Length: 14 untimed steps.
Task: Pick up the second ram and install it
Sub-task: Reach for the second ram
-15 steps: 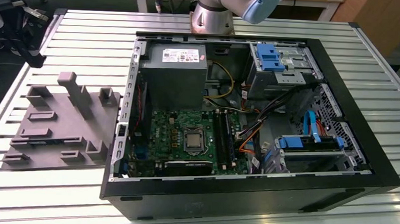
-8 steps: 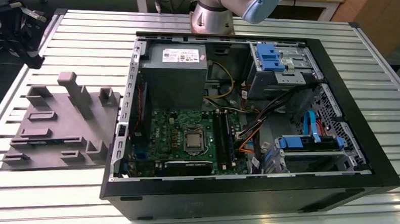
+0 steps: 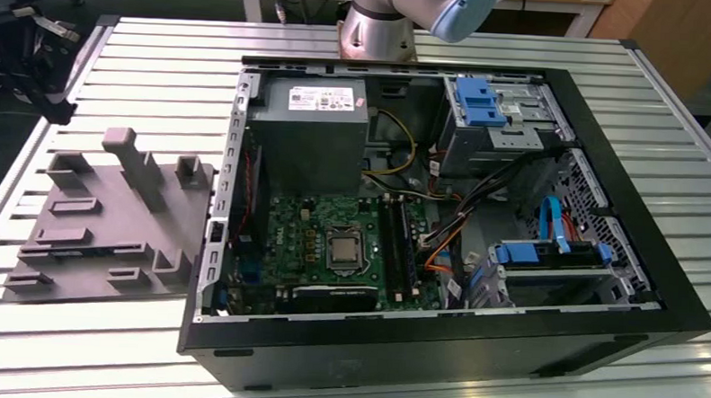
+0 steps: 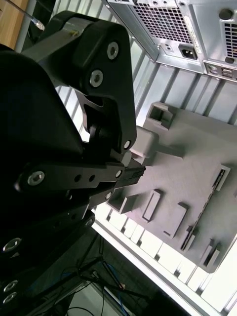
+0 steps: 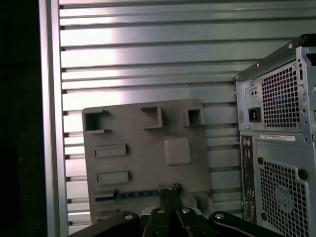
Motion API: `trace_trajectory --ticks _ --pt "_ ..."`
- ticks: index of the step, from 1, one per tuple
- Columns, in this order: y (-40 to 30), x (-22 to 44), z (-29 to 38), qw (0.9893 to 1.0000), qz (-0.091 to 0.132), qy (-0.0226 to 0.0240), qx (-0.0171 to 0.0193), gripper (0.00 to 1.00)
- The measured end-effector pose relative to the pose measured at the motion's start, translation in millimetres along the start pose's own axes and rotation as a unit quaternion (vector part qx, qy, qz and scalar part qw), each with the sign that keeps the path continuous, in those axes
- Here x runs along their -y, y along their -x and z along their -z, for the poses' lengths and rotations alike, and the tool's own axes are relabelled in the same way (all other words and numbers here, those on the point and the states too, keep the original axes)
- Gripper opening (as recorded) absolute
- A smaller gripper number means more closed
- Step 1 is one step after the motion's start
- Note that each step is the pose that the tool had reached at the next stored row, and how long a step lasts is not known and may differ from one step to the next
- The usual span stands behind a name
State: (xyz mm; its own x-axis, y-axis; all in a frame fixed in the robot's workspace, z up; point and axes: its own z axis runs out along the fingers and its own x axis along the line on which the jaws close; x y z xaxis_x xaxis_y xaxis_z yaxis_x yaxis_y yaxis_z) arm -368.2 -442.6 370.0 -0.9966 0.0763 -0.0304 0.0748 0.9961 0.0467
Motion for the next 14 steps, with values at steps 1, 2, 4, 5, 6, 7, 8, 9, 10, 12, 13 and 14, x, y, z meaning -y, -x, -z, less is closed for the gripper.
trace_trajectory --ticks 1,2,4,5,6,7,8,9,10,12,13,14 --pt "-0.3 0.2 -0.1 1.0 0.0 0.0 0.0 0.11" --pt "-0.6 0.4 -0.2 1.0 0.0 0.0 0.0 0.11" --pt "-1.1 0.9 -0.5 1.0 0.0 0.0 0.0 0.11" --pt "-1.4 1.1 -0.6 1.0 0.0 0.0 0.0 0.11" --pt "-1.6 1.4 -0.7 1.0 0.0 0.0 0.0 0.11" --pt "-1.9 1.6 -0.8 1.0 0.0 0.0 0.0 0.11" --pt "-2.1 1.8 -0.9 1.0 0.0 0.0 0.0 0.11" --pt "-2.4 2.1 -1.0 1.0 0.0 0.0 0.0 0.11" --pt "-2.6 2.4 -1.1 1.0 0.0 0.0 0.0 0.11" --pt "-3.2 3.1 -1.4 1.0 0.0 0.0 0.0 0.11" --pt "-3.5 3.4 -1.5 1.0 0.0 0.0 0.0 0.11" --pt "-3.8 3.8 -1.7 1.0 0.0 0.0 0.0 0.11"
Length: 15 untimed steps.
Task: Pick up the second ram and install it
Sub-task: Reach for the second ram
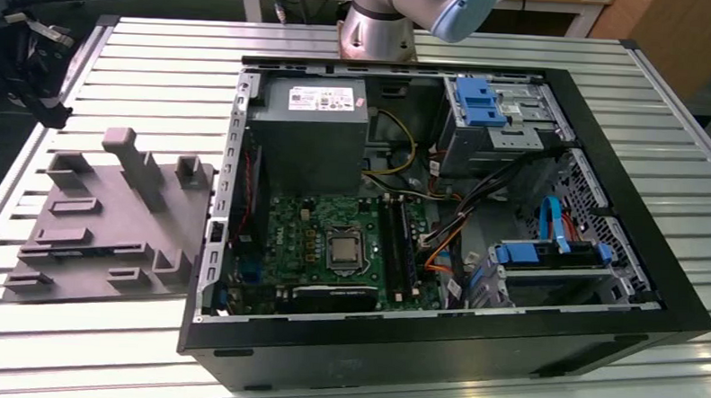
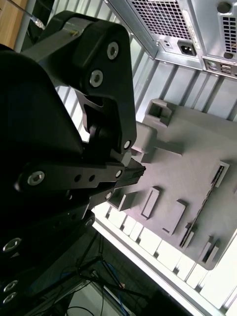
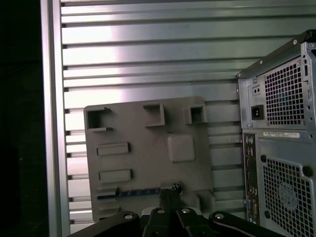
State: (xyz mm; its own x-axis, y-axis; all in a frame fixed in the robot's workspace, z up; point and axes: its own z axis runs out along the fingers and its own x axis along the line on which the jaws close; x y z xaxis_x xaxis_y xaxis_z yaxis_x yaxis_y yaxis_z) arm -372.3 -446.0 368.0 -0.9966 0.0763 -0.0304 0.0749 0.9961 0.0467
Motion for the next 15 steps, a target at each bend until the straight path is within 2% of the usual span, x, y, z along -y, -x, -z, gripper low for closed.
trace_trajectory --ticks 15 --pt "-5.0 5.0 -4.1 1.0 0.0 0.0 0.0 0.11"
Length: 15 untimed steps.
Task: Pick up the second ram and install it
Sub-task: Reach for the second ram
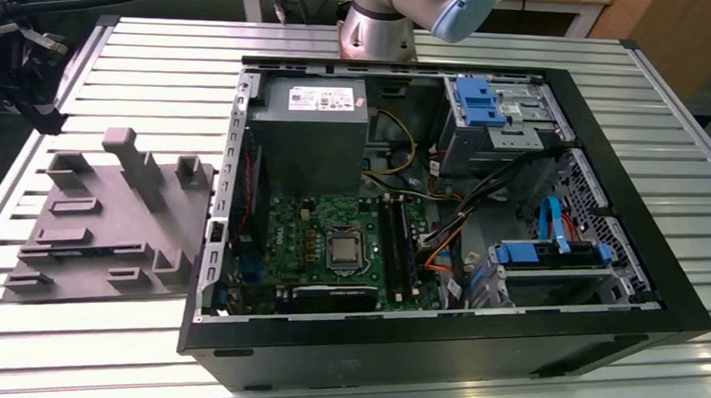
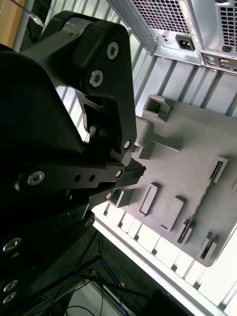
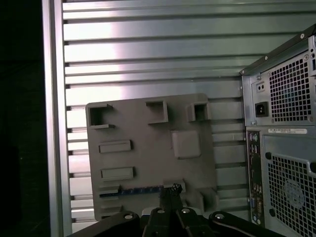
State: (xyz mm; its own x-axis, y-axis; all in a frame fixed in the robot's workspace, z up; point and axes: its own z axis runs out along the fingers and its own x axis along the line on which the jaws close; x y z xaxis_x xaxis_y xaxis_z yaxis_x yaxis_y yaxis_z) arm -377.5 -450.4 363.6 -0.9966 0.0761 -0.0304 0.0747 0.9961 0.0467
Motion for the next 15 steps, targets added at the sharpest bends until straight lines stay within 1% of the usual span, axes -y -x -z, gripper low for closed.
trace_trajectory --ticks 15 --pt "-7.0 4.2 -3.1 1.0 0.0 0.0 0.0 0.11"
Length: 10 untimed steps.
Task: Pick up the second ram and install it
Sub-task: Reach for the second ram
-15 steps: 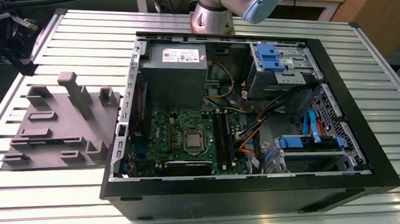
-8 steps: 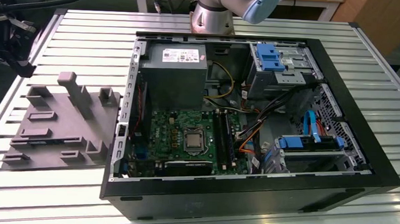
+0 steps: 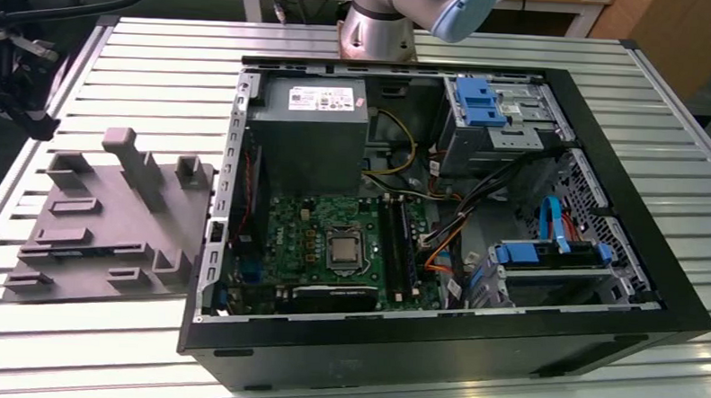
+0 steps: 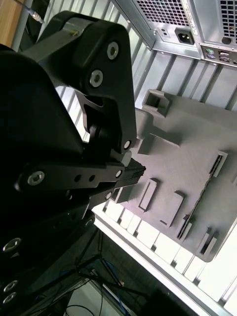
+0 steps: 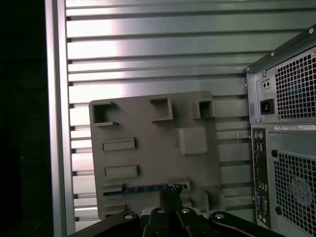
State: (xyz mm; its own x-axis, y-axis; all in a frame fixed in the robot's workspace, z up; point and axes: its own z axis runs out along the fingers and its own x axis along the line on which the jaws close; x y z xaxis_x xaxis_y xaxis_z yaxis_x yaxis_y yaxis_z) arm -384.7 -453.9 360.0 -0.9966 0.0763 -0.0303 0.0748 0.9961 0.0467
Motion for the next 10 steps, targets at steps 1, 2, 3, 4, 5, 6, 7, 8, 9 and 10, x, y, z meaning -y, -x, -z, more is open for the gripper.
trace_trajectory --ticks 1,2,3,4,5,6,7,8,9,10 --pt "-0.5 0.2 -0.2 1.0 0.0 0.0 0.0 0.11" --pt "-1.0 0.4 -0.4 1.0 0.0 0.0 0.0 0.11" --pt "-1.5 0.6 -0.6 1.0 0.0 0.0 0.0 0.11" --pt "-2.0 0.8 -0.7 1.0 0.0 0.0 0.0 0.11" --pt "-2.4 1.0 -0.9 1.0 0.0 0.0 0.0001 0.11" --pt "-2.9 1.2 -1.1 1.0 0.0 0.0 0.0 0.11" --pt "-3.3 1.4 -1.3 1.0 0.0 0.0 0.0001 0.11" --pt "-3.7 1.6 -1.4 1.0 0.0 0.0 0.0001 0.11" --pt "-4.1 1.8 -1.5 1.0 0.0 0.0 0.0 0.11" --pt "-4.5 2.0 -1.7 1.0 0.0 0.0 0.0001 0.11"
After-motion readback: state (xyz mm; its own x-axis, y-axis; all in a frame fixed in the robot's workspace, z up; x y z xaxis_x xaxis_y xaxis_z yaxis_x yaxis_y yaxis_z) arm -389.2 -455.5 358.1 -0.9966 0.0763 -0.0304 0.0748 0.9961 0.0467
